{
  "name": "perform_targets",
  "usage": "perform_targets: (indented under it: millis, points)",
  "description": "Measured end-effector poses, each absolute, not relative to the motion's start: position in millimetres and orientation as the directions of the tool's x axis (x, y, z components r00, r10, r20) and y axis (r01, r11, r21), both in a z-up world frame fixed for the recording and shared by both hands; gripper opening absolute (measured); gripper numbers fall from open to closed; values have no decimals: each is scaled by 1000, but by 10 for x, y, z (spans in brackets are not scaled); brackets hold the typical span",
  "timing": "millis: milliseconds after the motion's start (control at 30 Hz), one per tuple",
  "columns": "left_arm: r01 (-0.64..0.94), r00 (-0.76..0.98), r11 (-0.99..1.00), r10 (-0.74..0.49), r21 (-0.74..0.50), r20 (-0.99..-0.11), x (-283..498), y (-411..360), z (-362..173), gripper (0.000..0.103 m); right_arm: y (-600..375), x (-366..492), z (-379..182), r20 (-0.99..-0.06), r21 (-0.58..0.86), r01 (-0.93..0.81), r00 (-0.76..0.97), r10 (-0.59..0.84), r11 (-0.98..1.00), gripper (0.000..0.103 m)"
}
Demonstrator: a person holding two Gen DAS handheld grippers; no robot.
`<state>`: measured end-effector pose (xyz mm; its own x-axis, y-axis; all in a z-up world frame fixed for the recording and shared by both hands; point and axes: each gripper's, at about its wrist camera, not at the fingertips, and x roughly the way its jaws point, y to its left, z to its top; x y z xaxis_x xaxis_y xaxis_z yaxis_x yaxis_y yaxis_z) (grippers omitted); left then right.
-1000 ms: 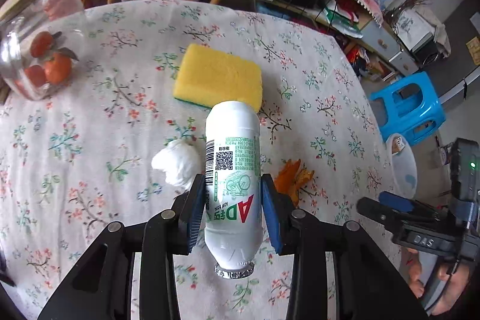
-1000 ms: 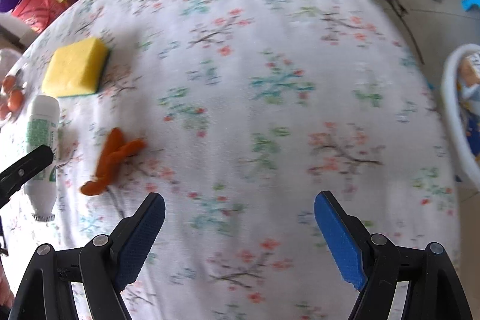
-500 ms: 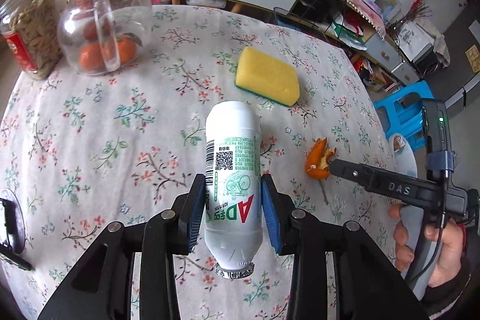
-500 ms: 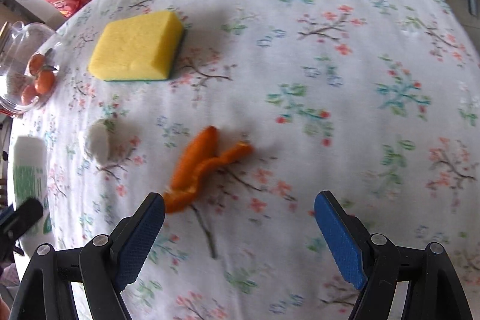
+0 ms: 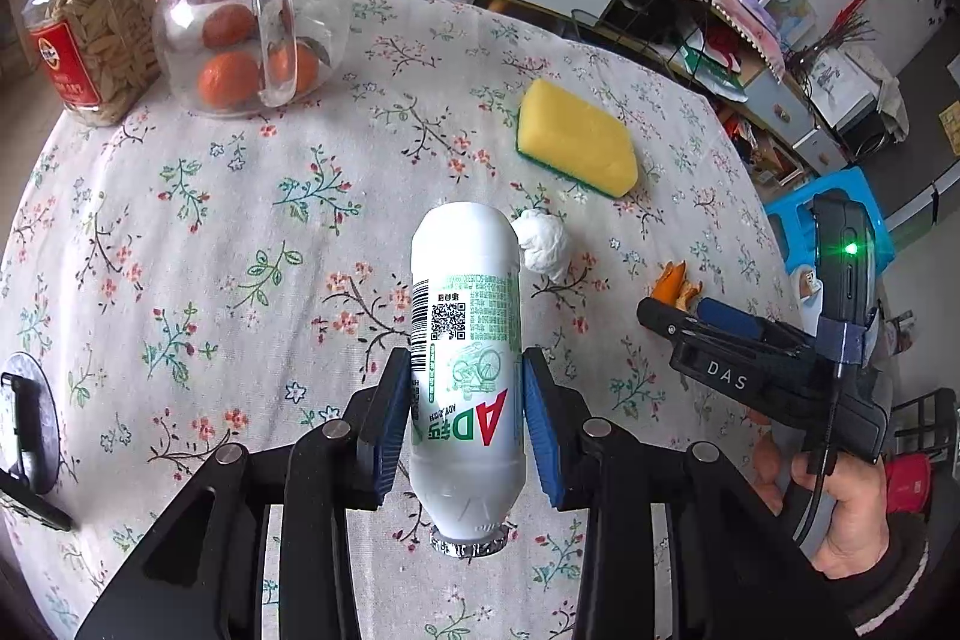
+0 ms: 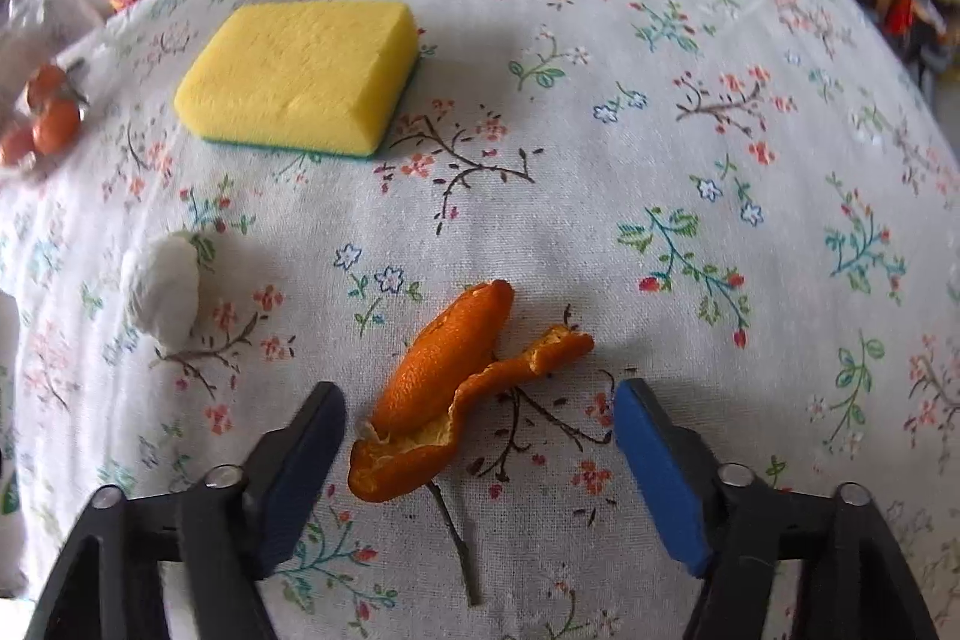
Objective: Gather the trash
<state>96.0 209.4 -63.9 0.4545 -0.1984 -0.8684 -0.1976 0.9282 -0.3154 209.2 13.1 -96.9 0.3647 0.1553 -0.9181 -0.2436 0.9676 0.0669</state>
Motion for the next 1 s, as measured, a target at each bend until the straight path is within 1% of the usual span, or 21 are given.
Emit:
perform_targets:
  millis: [33, 67, 167, 233, 300, 500, 1000]
  points:
    - [-199, 454, 928, -197, -314, -869, 964, 2098, -645, 38, 152, 2080, -969, -917, 50, -255, 372, 145, 966, 67]
    - [-201, 453, 928, -196, -314, -870, 964, 2105, -647, 38, 167, 2067, -969, -916, 43, -265, 375, 144, 963, 65]
    - [-205, 456, 927, -195, -315, -869, 961, 2100, -639, 38, 201, 2032, -953, -914, 35, -295, 376, 150, 955, 53]
    - [-207, 458, 924, -199, -321, -867, 960, 2096, -629, 38, 217, 2011, -934, -914, 37, -319, 372, 161, 947, 36]
    - [-208, 459, 922, -203, -326, -865, 962, 2078, -619, 38, 229, 2000, -922, -916, 41, -335, 363, 169, 941, 29]
    - [-202, 458, 922, -209, -330, -864, 987, 1993, -613, 38, 189, 1984, -871, -917, 69, -335, 350, 193, 940, 25]
    - [-139, 473, 929, -241, -342, -848, 1233, 1628, -495, 38, -406, 2067, -627, -900, 82, -257, 396, 182, 963, 25]
